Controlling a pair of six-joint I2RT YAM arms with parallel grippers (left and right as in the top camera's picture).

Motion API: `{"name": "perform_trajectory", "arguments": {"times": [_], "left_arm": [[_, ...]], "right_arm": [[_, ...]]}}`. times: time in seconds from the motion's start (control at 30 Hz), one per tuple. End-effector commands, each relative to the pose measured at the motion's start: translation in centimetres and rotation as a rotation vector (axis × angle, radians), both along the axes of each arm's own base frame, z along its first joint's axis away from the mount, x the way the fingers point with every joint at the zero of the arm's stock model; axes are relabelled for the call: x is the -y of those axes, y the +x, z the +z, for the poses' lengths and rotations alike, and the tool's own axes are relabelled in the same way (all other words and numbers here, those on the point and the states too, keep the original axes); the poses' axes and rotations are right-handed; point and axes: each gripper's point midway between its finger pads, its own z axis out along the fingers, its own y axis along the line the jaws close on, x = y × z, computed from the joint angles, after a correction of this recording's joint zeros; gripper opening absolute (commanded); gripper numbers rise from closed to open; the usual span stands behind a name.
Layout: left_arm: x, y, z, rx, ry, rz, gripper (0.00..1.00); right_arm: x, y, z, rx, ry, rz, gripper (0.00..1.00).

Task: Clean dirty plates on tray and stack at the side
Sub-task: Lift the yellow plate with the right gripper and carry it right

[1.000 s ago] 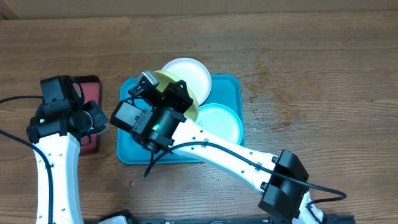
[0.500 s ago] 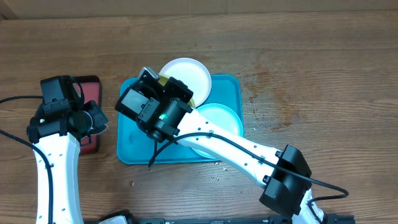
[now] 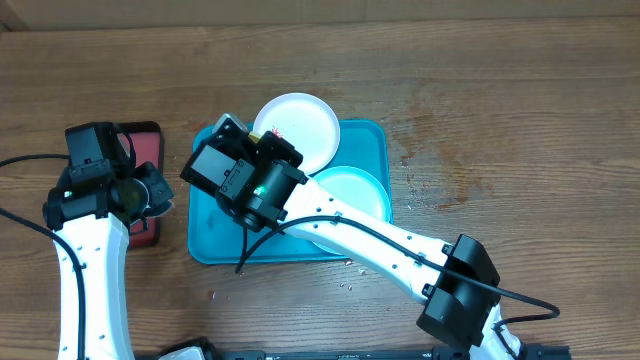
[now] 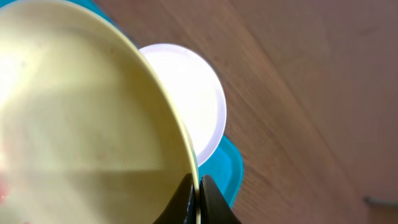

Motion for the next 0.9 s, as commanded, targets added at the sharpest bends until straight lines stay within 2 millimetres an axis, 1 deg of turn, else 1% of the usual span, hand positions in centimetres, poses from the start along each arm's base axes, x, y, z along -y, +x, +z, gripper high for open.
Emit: {"name": "perform_trajectory", "arguments": {"times": [0.0,0.03,0.07,0.13,0.17,0.2,0.23,0.27,0.3,0.33,0.37,0.43,0.47,0.5,0.53,0.6,0.63,0.67,0.7,0.73,0.8,0.83,0.87], "left_arm": [[0.1,0.4,0.5,0.02,-0.016,0.006,0.04],[0.1,0.4,0.5,0.02,-0.016,0.006,0.04],[0.1,0.4,0.5,0.02,-0.016,0.006,0.04],[0.1,0.4,0.5,0.019,-0.016,0.006,0.04],[0.1,0.4,0.5,0.019,-0.016,0.006,0.04],[0.1,0.4,0.5,0.019,-0.016,0.006,0.04],[0.1,0.4,0.5,0.019,-0.016,0.006,0.04],[0.1,0.4,0.5,0.019,-0.016,0.006,0.04],[0.1,0.4,0.5,0.019,-0.016,0.006,0.04],[0.1,0.4,0.5,0.019,-0.016,0.006,0.04],[0.1,0.4,0.5,0.019,-0.016,0.006,0.04],[0.1,0.4,0.5,0.019,-0.016,0.006,0.04],[0.1,0.4,0.5,0.019,-0.016,0.006,0.04],[0.1,0.4,0.5,0.019,-0.016,0.006,0.04],[0.1,0.4,0.5,0.02,-0.016,0.005,0.04],[0.1,0.4,0.5,0.02,-0.016,0.005,0.04],[0.1,0.4,0.5,0.02,-0.016,0.006,0.04],[0.1,0.4,0.5,0.019,-0.016,0.006,0.04],[0.1,0.4,0.5,0.019,-0.016,0.006,0.04],[0.1,0.4,0.5,0.019,-0.016,0.006,0.04],[0.1,0.4,0.5,0.019,-0.016,0.006,0.04],[0.1,0.4,0.5,0.019,-0.016,0.006,0.04],[0.1,0.4,0.5,0.02,-0.016,0.006,0.04]], "right_arm": [[-0.7,0.0,2.1,-0.03,0.183,-0.031,0.04],[-0.4,0.2,1.6,-0.073,0.202,-0.032,0.04],[0.3,0.8,1.0,-0.121,0.245,-0.067,0.04],[1.9,2.2,-0.4,-0.263,0.36,-0.135,0.04],[2.9,3.0,-1.0,-0.368,0.438,-0.153,0.04],[3.3,3.2,-1.2,-0.424,0.482,-0.155,0.04],[4.7,4.2,-1.5,-0.551,0.593,-0.17,0.04],[6.1,4.8,-1.4,-0.634,0.672,-0.185,0.04],[7.4,5.4,-1.4,-0.669,0.711,-0.208,0.04],[9.4,6.1,-1.5,-0.705,0.752,-0.249,0.04],[12.4,7.0,-1.7,-0.73,0.773,-0.312,0.04],[16.5,7.7,-2.3,-0.744,0.758,-0.375,0.04],[19.4,7.8,-2.9,-0.76,0.738,-0.408,0.04],[21.5,7.9,-3.5,-0.771,0.734,-0.446,0.04],[24.3,8.0,-4.4,-0.776,0.733,-0.52,0.04],[28.9,8.5,-6.2,-0.754,0.721,-0.636,0.04],[30.0,8.6,-6.8,-0.744,0.721,-0.671,0.04],[31.7,8.9,-7.7,-0.73,0.725,-0.71,0.04],[32.7,9.0,-8.5,-0.723,0.735,-0.733,0.04],[34.2,9.1,-9.8,-0.712,0.754,-0.779,0.04],[36.6,8.8,-12.1,-0.698,0.791,-0.87,0.04],[37.2,8.7,-12.7,-0.695,0.8,-0.894,0.04],[38.4,8.3,-13.9,-0.691,0.811,-0.924,0.04]]}}
